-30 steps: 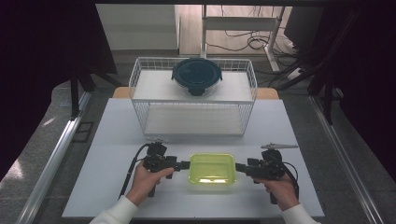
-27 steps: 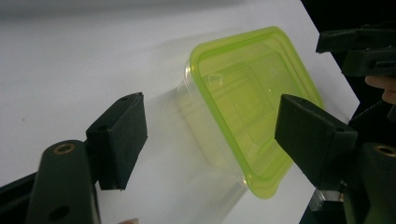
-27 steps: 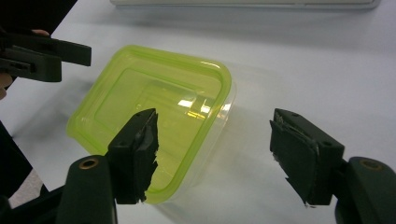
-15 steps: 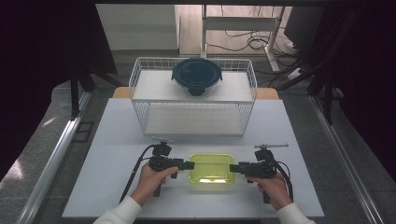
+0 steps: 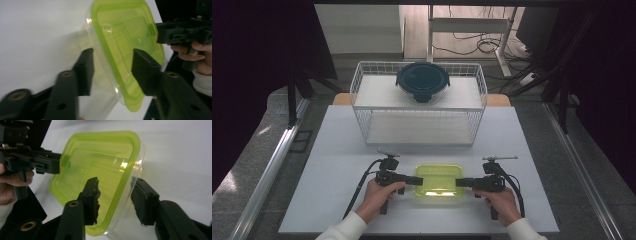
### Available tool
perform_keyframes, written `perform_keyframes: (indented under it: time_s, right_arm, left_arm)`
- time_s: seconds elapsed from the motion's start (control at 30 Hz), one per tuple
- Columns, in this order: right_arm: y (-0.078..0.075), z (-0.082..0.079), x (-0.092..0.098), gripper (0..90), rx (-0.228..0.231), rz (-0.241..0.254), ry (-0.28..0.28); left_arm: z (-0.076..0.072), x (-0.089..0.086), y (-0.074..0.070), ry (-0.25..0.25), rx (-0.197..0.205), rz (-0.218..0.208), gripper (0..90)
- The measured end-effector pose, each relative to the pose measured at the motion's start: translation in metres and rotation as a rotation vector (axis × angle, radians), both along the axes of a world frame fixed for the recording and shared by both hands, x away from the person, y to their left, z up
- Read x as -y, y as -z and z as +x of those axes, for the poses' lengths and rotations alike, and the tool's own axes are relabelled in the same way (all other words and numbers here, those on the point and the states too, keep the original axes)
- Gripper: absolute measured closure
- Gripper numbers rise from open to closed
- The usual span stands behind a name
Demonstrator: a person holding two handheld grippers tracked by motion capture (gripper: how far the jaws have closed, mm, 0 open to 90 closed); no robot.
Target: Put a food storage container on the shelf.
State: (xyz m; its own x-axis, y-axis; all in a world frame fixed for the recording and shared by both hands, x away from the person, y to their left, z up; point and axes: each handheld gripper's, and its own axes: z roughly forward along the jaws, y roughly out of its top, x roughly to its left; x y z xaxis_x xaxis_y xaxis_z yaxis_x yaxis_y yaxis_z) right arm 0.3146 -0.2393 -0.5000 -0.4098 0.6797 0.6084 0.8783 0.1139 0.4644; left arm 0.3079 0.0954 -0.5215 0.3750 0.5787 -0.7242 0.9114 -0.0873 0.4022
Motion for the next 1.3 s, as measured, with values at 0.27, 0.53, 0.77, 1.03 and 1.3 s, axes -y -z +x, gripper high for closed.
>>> perform_keyframes:
  time_s: [0.27, 0.53, 0.77, 1.03, 1.3]
  right_arm:
    - [-0.003, -0.004, 0.004, 75.1, -0.020, 0.023, 0.056]
    - [-0.012, -0.010, 0.006, 77.6, 0.016, 0.019, 0.032]
    - [-0.026, -0.018, 0.002, 77.6, 0.088, 0.016, 0.012]
    - [-0.040, -0.025, -0.001, 77.9, 0.146, 0.037, -0.005]
    - [-0.050, -0.030, -0.005, 77.7, 0.193, 0.025, -0.019]
  left_arm:
    - [-0.004, -0.003, -0.002, -0.041, -0.015, -0.010, 74.6]
    - [-0.010, -0.007, -0.012, -0.027, 0.024, -0.032, 78.3]
    - [-0.018, -0.011, -0.025, -0.027, 0.080, -0.018, 79.0]
    - [-0.026, -0.016, -0.041, -0.037, 0.135, -0.021, 79.5]
    - [-0.029, -0.018, -0.047, -0.038, 0.156, -0.014, 80.2]
